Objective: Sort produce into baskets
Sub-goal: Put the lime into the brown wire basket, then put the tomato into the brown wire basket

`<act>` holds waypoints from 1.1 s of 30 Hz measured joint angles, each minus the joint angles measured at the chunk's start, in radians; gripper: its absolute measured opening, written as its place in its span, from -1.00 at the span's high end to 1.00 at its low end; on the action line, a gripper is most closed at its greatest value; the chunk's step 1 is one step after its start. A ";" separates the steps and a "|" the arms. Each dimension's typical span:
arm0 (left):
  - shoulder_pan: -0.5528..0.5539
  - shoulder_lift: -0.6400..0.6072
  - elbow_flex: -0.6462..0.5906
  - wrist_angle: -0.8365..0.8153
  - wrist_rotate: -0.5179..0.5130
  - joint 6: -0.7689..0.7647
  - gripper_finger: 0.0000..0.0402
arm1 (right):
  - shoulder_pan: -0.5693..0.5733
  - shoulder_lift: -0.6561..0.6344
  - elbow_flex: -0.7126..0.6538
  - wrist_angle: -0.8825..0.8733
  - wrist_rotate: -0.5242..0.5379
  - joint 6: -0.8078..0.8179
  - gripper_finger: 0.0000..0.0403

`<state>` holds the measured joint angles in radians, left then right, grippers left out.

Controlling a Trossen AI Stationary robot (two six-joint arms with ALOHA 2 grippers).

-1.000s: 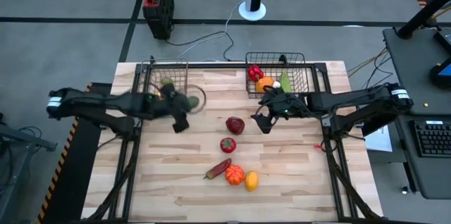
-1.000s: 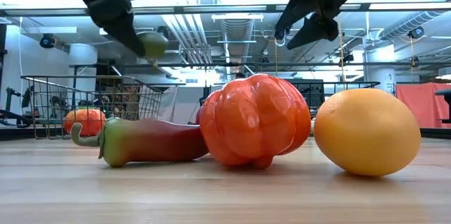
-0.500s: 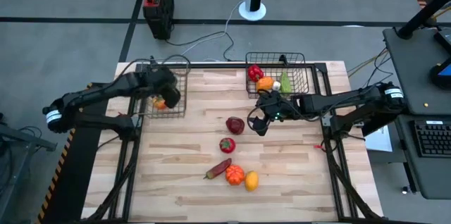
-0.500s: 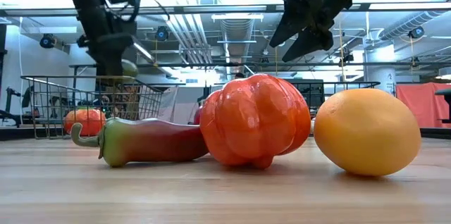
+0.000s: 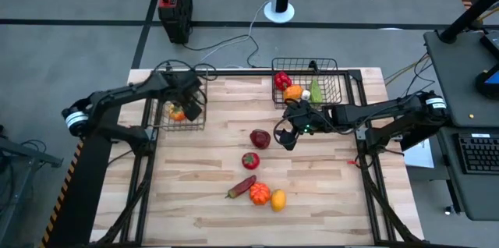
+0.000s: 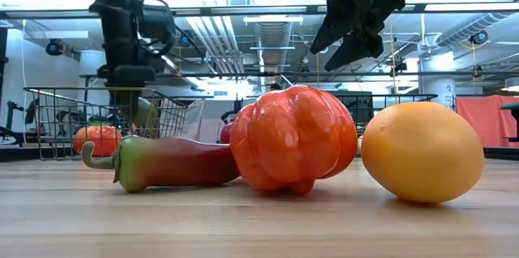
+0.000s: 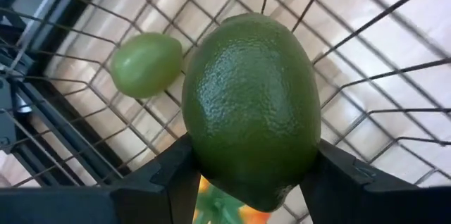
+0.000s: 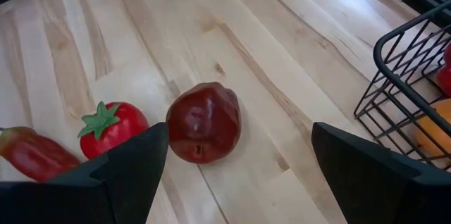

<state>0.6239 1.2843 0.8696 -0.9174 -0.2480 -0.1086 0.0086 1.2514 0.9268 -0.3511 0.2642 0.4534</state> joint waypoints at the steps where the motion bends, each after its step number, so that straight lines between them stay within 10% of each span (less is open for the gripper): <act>1: 0.000 0.011 0.000 -0.001 0.000 0.000 0.09 | 0.000 0.000 0.000 0.000 0.000 0.000 -0.69; 33: -0.089 -0.004 0.003 -0.036 -0.059 -0.050 -0.27 | 0.000 0.000 0.000 -0.006 -0.028 -0.004 -0.71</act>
<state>0.5353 1.2802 0.8730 -0.9532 -0.3066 -0.1582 0.0086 1.2510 0.9272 -0.3569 0.2366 0.4493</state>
